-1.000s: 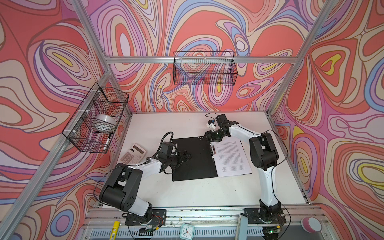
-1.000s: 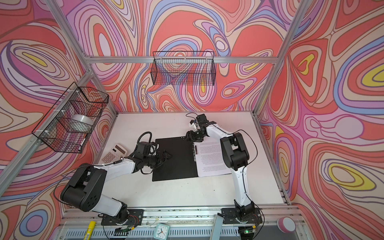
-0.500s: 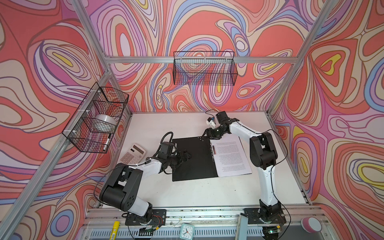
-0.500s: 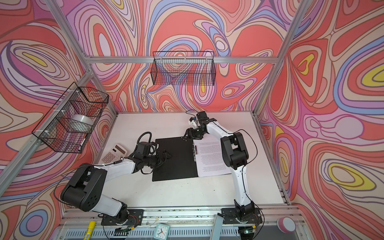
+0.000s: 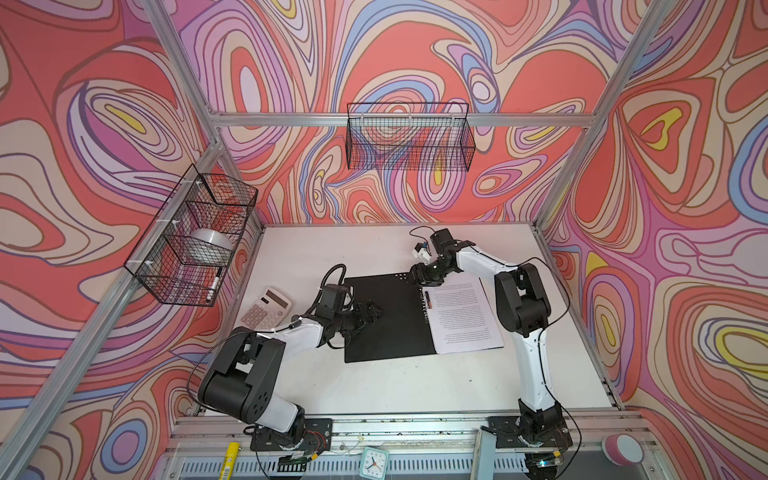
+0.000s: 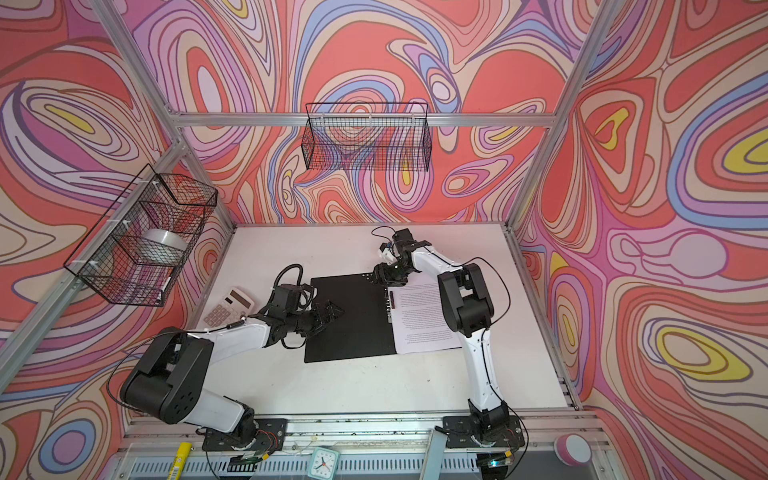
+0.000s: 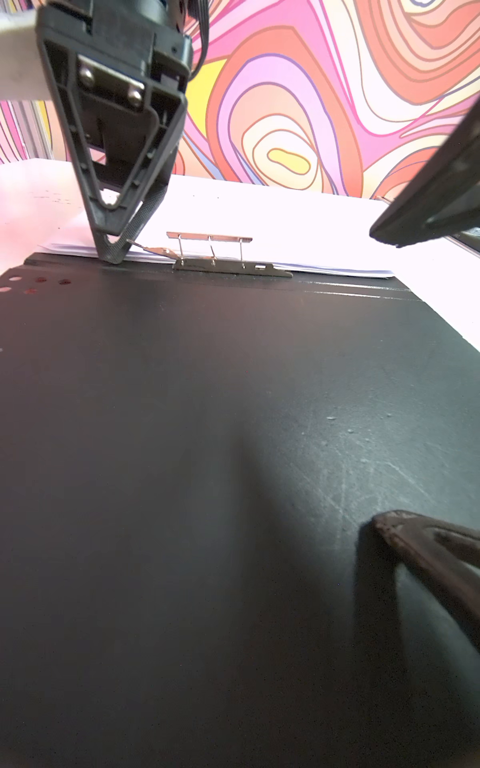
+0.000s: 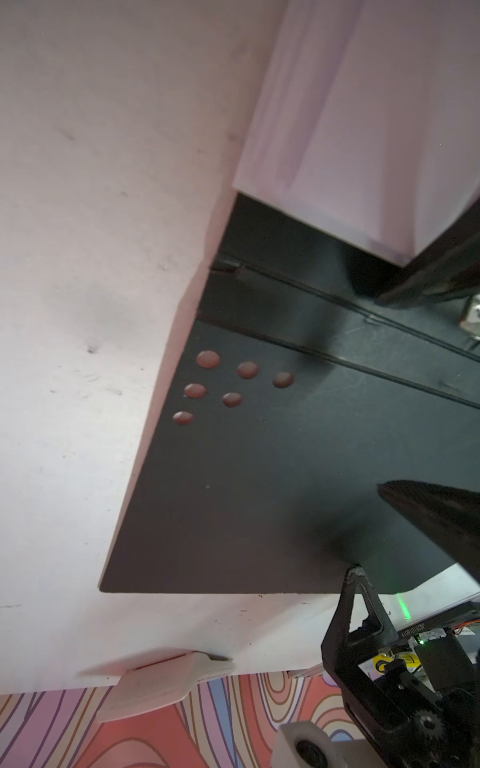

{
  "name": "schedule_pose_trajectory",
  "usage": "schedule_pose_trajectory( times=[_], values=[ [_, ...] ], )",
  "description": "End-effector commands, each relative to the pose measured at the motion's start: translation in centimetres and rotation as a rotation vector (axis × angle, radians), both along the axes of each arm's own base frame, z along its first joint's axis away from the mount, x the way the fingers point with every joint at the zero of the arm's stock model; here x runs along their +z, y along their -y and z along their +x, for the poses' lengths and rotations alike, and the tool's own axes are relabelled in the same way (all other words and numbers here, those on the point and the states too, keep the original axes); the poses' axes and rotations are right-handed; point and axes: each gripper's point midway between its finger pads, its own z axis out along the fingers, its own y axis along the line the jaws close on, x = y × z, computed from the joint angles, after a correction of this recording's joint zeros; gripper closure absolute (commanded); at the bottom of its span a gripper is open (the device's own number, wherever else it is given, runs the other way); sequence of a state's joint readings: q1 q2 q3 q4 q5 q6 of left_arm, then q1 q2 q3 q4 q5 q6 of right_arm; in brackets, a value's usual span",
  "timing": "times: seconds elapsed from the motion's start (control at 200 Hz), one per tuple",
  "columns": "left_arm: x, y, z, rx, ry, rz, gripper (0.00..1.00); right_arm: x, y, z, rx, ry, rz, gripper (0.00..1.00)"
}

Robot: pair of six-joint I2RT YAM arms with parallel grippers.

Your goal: Put the files into the folder

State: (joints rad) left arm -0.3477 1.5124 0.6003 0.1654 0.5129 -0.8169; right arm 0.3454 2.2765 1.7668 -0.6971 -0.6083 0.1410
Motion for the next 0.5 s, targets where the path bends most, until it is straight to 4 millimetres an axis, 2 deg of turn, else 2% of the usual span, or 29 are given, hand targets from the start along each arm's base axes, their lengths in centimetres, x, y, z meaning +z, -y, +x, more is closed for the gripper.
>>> schedule_pose_trajectory(
  times=[0.0,0.185,0.496],
  values=[
    [-3.7,-1.9,-2.4,0.046,-0.138,0.087,0.0,-0.7,0.4,-1.1,0.019,-0.047,-0.011,0.32],
    [-4.2,-2.1,-2.6,0.052,-0.145,0.093,0.0,0.2,0.5,-1.8,0.024,-0.053,0.002,0.32],
    [-4.3,-2.1,-2.6,0.055,-0.15,0.096,0.0,3.3,-0.2,-2.7,0.042,-0.034,0.084,0.32]
  ],
)
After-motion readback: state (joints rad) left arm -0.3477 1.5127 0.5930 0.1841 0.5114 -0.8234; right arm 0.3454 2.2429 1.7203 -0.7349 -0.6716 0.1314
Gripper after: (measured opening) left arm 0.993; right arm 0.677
